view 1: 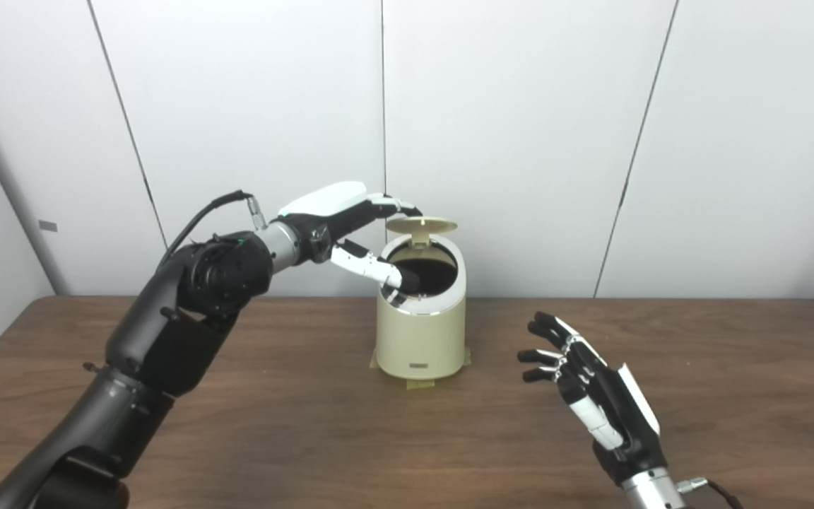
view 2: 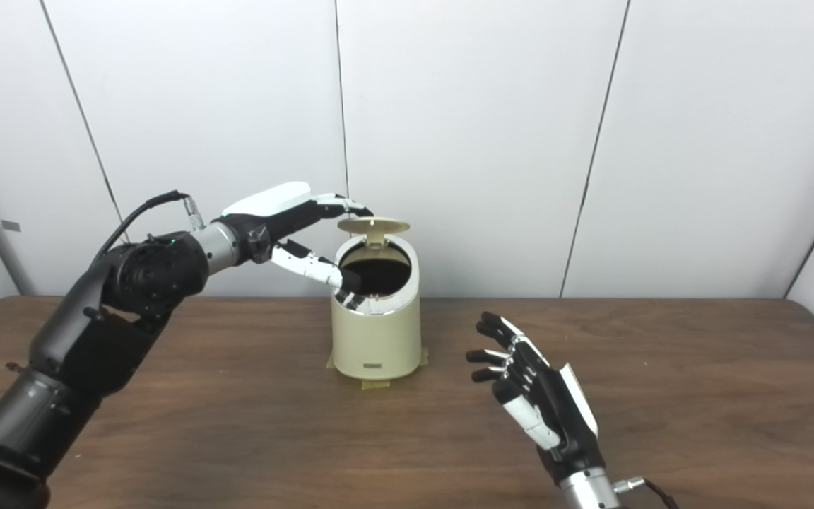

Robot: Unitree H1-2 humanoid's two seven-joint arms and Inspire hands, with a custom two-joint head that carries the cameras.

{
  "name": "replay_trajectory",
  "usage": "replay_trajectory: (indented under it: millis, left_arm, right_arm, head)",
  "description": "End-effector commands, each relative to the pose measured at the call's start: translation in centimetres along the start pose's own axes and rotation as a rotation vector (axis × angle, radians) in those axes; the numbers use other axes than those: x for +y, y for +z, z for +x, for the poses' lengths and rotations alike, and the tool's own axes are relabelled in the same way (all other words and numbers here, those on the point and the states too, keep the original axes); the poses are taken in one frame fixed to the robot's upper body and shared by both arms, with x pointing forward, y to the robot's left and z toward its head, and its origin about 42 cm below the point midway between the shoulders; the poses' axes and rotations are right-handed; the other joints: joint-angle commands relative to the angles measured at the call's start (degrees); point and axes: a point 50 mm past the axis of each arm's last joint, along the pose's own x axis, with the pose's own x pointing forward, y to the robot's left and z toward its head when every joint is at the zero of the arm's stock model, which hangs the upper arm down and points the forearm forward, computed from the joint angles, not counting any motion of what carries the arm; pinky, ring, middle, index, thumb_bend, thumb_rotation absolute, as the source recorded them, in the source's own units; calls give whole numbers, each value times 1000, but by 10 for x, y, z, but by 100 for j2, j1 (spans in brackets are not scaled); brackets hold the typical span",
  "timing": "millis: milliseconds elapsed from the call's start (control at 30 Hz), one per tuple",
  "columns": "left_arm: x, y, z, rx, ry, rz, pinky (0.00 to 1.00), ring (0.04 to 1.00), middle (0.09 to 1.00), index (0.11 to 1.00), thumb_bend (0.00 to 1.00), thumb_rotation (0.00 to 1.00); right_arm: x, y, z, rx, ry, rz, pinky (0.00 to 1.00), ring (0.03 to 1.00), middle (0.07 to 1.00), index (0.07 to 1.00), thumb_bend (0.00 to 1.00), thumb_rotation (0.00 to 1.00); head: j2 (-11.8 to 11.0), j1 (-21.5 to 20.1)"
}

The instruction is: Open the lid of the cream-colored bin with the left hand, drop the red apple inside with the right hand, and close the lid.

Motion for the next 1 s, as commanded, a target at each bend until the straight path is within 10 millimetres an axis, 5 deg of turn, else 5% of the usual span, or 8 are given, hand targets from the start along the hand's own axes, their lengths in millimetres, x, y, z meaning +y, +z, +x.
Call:
replay_trajectory:
  millis: [0, 967]
  left_arm:
    - [26, 7, -5, -27, 47, 41, 1000, 1000, 955, 902, 1000, 709]
    - [-9, 18, -17, -115, -30, 16, 1000, 1000, 922, 899, 1000, 729]
  right_arm:
    - [0, 20, 15, -89, 0, -9, 627, 731, 872, 872, 851, 823]
    - [6, 22, 15, -67, 16, 1, 648, 743, 881, 876, 797, 817]
  head:
    - [7, -7]
    - [155, -48]
